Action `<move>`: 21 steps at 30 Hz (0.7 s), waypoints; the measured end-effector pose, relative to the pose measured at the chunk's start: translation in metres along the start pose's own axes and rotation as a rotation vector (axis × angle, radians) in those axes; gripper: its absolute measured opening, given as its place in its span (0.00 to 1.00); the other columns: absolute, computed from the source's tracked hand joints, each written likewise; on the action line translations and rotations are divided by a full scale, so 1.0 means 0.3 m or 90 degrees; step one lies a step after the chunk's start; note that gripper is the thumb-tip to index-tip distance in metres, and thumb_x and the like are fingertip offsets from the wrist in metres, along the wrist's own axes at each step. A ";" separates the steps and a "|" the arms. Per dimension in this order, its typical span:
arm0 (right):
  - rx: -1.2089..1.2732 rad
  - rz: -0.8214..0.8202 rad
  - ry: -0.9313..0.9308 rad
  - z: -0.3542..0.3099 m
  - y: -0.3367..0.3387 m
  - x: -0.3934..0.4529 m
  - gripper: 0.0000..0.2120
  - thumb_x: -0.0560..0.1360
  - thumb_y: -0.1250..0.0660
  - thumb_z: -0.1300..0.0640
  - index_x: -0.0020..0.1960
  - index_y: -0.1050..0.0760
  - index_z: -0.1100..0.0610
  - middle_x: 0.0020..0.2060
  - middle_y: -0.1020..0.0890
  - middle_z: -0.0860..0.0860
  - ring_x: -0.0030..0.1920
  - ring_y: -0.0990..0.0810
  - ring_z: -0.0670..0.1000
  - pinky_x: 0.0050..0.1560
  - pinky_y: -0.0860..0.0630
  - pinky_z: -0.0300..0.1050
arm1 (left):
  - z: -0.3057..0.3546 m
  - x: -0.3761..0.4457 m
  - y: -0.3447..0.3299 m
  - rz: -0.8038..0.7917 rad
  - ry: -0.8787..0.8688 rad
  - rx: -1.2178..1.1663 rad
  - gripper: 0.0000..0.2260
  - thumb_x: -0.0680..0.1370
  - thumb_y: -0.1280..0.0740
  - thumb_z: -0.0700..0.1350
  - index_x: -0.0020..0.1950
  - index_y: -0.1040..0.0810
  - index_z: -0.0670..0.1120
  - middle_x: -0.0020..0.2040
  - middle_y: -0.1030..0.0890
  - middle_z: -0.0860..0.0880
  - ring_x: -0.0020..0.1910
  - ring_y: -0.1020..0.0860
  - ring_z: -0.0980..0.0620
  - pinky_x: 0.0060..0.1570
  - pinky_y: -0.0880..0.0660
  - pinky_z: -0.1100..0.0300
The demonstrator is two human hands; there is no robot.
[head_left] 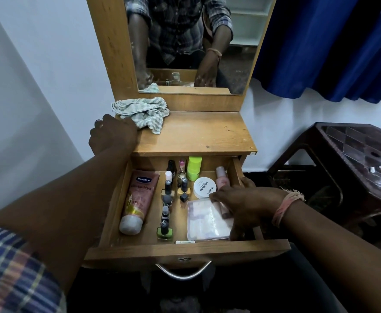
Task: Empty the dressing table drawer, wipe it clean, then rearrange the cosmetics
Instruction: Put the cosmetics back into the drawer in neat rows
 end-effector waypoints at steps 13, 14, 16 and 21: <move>0.190 0.213 -0.102 0.037 0.027 0.029 0.26 0.77 0.33 0.41 0.71 0.31 0.51 0.63 0.20 0.51 0.63 0.22 0.56 0.69 0.36 0.61 | 0.003 -0.008 0.006 0.005 -0.015 0.008 0.26 0.82 0.44 0.59 0.70 0.28 0.41 0.67 0.24 0.38 0.66 0.25 0.36 0.61 0.28 0.45; 0.140 0.267 -0.124 0.038 0.023 0.044 0.22 0.78 0.35 0.44 0.68 0.30 0.52 0.58 0.18 0.52 0.60 0.20 0.57 0.66 0.35 0.60 | 0.003 -0.008 0.007 0.005 -0.016 0.007 0.27 0.82 0.44 0.59 0.70 0.28 0.41 0.67 0.24 0.38 0.66 0.25 0.35 0.61 0.28 0.45; -0.002 0.368 -0.170 0.020 0.018 0.064 0.16 0.78 0.36 0.50 0.63 0.29 0.55 0.50 0.17 0.52 0.53 0.19 0.58 0.58 0.38 0.58 | 0.003 -0.007 0.007 0.003 -0.017 0.008 0.27 0.82 0.44 0.59 0.71 0.28 0.40 0.67 0.24 0.38 0.66 0.25 0.35 0.62 0.28 0.45; -0.048 0.418 -0.227 -0.025 0.047 0.082 0.09 0.73 0.33 0.59 0.53 0.23 0.52 0.47 0.17 0.52 0.56 0.23 0.59 0.58 0.41 0.57 | 0.003 -0.005 0.004 -0.001 -0.013 0.014 0.27 0.82 0.44 0.60 0.71 0.28 0.41 0.67 0.24 0.38 0.66 0.25 0.36 0.61 0.28 0.45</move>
Point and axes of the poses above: each hand's wrist, its own x-axis towards the middle knuckle, its own y-axis out of the back of the hand, z = x × y, the point moved 4 cm from there along x, towards the middle knuckle
